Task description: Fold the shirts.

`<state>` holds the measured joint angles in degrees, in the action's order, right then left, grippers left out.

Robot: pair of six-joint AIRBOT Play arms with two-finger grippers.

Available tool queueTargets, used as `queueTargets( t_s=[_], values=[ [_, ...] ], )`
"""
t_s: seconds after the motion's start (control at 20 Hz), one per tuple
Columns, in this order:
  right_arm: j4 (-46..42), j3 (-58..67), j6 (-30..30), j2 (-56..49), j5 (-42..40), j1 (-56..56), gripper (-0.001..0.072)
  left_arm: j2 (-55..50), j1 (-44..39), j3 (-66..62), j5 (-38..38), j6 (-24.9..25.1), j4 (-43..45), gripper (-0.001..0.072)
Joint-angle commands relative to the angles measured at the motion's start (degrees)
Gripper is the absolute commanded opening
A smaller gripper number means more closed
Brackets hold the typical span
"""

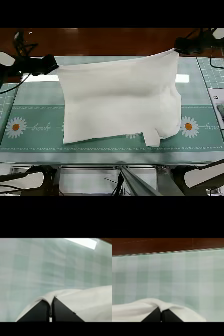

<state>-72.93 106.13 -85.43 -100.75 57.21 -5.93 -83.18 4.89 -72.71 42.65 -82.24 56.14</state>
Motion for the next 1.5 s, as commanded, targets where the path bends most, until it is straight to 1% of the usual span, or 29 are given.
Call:
queueTargets(
  t_s=[0.0, 0.1, 0.25, 0.3, 0.4, 0.5, 0.6, 0.7, 0.9, 1.05, 1.1, 1.15, 1.2, 1.25, 1.35, 1.45],
  values=[
    [0.9, 0.1, -1.4, -4.8, -1.4, 0.0, 0.002, -5.7, -1.0, -0.1, -3.9, 0.7, -0.5, 0.0027],
    [0.9, 0.1, -1.4, -6.4, -0.3, 0.0, 0.0021, -7.5, -1.0, -0.1, -2.9, 0.7, -0.5, 0.0027],
    [0.5, 0.1, -1.2, -6.9, 3.2, 0.0, 0.0021, -7.3, -0.8, -0.1, -1.0, 0.7, -0.5, 0.0027],
    [-0.5, 0.2, -0.7, -6.4, 5.0, -0.2, 0.002, -6.9, -0.4, -0.2, 1.6, 0.8, -0.5, 0.0027],
    [-3.2, 0.2, -0.7, -4.9, 10.2, -0.9, 0.002, -6.8, 1.1, -1.6, 11.0, 2.3, -0.4, 0.0027],
    [-4.1, 0.2, -0.7, -3.5, 17.9, -1.5, 0.002, -6.8, 2.4, -2.5, 19.7, 2.1, -0.5, 0.0027],
    [-5.8, 0.2, -0.2, -3.0, 24.8, -1.6, 0.002, -6.9, 2.4, -2.5, 25.1, 2.3, 0.3, 0.0027],
    [-6.8, 0.2, -0.3, -3.1, 29.1, -1.6, 0.002, -7.0, 2.3, -2.4, 26.9, 2.0, 1.1, 0.0027],
    [-6.7, 0.2, -1.4, -3.5, 30.5, -1.6, 0.0021, -7.3, 2.4, -2.4, 27.0, 2.0, 1.9, 0.0027],
    [-6.8, 0.2, -2.2, -3.5, 32.5, -1.6, 0.0022, -7.3, 2.4, -2.4, 27.1, 0.3, 1.9, 0.0028],
    [-7.0, 0.2, -2.2, -3.5, 33.0, -1.6, 0.0105, -7.3, 2.4, -2.5, 28.0, 0.3, 1.9, 0.0047],
    [-7.0, 0.2, -1.4, -3.4, 34.5, -1.6, 0.0399, -7.3, 2.4, -2.6, 29.4, 0.3, 1.9, 0.0165],
    [-7.4, 0.2, 0.7, -3.4, 36.7, -1.9, 0.0461, -7.1, 2.5, -2.6, 31.6, 0.3, 1.9, 0.0379],
    [-10.1, 0.2, 1.2, -3.2, 39.3, -2.3, 0.0461, -7.0, 2.9, -2.6, 34.0, 0.5, 2.1, 0.0465],
    [-15.7, 0.2, 1.2, -2.1, 43.4, -3.7, 0.0461, -5.9, 4.6, -2.6, 39.4, 0.8, 3.6, 0.0465],
    [-15.7, 0.1, 1.0, 0.4, 44.2, -6.5, 0.0461, -3.2, 6.7, -1.9, 43.4, 2.0, 6.6, 0.0465]
  ],
)
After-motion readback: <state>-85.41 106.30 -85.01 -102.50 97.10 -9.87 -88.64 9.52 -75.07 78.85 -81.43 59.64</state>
